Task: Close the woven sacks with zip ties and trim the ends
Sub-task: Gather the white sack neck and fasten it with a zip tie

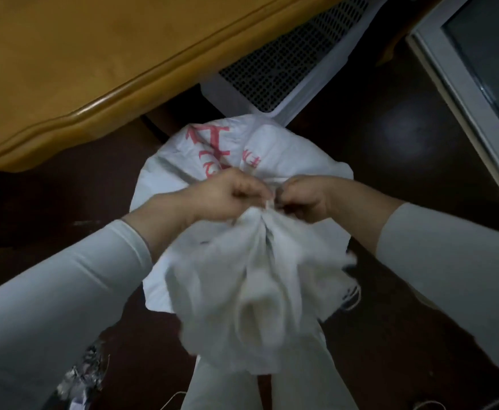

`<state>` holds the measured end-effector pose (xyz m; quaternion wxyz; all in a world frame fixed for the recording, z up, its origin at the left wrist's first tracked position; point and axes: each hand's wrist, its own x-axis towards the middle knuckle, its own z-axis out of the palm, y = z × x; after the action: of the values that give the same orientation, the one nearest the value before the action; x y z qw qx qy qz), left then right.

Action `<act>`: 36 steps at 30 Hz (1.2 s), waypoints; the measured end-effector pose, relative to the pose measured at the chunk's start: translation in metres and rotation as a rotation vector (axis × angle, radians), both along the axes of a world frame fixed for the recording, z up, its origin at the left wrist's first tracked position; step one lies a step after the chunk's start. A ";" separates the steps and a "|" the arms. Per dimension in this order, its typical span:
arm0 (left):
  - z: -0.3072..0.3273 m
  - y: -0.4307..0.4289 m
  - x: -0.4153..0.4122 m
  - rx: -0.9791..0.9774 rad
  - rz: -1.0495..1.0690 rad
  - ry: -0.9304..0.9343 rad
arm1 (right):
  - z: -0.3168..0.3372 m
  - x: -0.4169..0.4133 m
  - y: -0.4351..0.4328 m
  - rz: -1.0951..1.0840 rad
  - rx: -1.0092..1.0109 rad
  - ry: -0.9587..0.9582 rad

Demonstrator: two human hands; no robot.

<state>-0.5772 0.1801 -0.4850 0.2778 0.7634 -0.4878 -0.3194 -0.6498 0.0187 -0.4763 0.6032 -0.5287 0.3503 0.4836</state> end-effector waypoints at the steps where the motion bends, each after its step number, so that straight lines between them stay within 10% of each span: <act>1: 0.004 -0.001 -0.009 -0.031 -0.039 -0.062 | -0.004 0.004 0.004 0.020 -0.004 -0.007; 8: -0.029 -0.008 -0.088 -0.050 0.210 -0.620 | -0.013 0.018 0.029 0.236 -0.394 -0.033; 19: -0.032 -0.008 -0.076 -0.157 0.655 -0.114 | -0.037 0.000 0.046 -0.755 -0.455 -0.210; 26: -0.024 -0.015 -0.066 -0.108 0.924 0.146 | -0.029 -0.014 0.040 -0.839 -0.338 -0.225; 36: -0.026 -0.037 -0.043 0.279 0.622 0.194 | -0.036 -0.031 0.036 -0.894 -0.378 -0.193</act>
<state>-0.6205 0.1431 -0.5108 0.2996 0.8722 -0.1551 -0.3542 -0.6812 0.0551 -0.5127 0.6748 -0.4693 0.5669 0.0539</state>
